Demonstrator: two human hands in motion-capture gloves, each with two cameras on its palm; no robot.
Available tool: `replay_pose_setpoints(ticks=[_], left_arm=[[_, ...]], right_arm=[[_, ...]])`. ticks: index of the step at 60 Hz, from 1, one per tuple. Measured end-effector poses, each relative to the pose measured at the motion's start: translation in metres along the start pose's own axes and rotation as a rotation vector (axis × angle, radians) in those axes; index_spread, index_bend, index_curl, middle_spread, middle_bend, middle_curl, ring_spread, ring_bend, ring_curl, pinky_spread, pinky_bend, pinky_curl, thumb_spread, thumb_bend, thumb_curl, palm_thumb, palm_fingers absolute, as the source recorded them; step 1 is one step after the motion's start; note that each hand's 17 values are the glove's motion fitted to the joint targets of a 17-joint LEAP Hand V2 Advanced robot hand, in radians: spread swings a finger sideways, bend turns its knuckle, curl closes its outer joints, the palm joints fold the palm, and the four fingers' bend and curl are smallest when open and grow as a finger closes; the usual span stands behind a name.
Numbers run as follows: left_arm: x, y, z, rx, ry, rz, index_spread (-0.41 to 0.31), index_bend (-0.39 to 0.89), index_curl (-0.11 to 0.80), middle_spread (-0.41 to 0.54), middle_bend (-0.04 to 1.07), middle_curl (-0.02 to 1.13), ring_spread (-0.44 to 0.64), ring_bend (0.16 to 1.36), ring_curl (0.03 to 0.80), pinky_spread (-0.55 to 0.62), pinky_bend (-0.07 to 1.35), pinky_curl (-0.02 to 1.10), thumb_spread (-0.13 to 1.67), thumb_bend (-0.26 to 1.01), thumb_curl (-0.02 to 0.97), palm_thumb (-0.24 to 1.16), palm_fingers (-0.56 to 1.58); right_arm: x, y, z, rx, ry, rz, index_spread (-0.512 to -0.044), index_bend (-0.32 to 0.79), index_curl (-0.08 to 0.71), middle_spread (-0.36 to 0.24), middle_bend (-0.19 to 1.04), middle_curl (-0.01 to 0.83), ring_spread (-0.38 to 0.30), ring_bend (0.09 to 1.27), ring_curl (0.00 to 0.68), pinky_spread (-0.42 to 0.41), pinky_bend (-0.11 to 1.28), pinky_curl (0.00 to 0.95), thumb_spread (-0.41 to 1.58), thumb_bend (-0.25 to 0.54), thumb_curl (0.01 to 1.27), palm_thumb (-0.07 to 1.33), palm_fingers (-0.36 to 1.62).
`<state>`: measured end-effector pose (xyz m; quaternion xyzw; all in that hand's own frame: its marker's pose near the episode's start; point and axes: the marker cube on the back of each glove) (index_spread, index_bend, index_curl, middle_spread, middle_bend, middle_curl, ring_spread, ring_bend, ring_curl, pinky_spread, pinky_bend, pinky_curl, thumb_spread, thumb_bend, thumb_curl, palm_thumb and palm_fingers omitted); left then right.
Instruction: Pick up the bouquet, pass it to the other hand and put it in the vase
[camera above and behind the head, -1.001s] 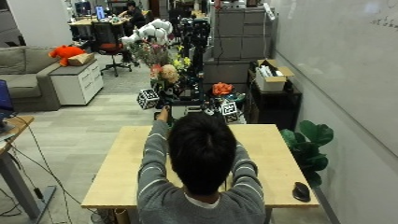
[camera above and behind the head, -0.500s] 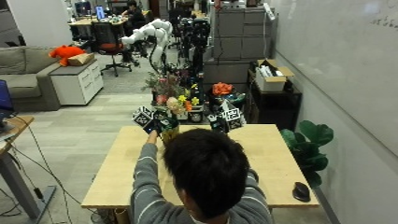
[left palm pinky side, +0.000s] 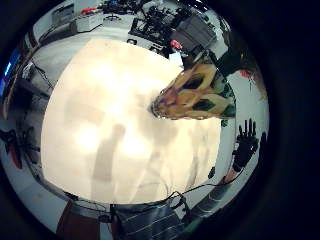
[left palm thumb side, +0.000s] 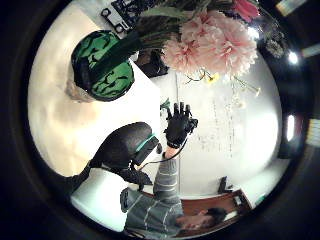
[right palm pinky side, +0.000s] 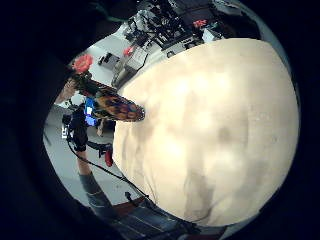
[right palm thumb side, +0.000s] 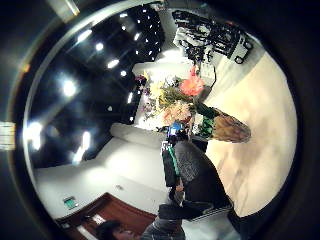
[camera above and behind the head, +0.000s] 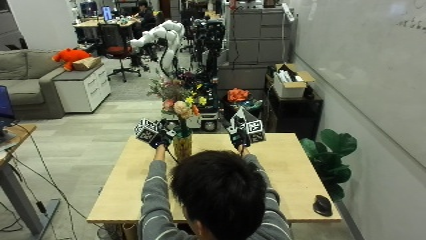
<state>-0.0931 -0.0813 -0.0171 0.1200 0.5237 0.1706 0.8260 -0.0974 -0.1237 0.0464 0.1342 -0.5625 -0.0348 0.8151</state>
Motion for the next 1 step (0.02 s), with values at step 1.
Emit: replay_pose_setpoints(ticks=[1], left_arm=[[0.0012,-0.0045,0.0004,0.025,0.043,0.091,0.187,0.08,0.115,0.439,0.17,0.22,0.5,0.48,0.256,0.48,0.28,0.29,0.8,-0.03,0.35,0.29,-0.17]], right_arm=[[0.0002,0.0014,0.0002,-0.004,-0.004,0.002,-0.425,0.13,0.204,-0.137,0.19,0.314,-0.063,0.47,0.298,0.253,0.58,0.341,1.05,-0.025,0.37,0.48,0.17]])
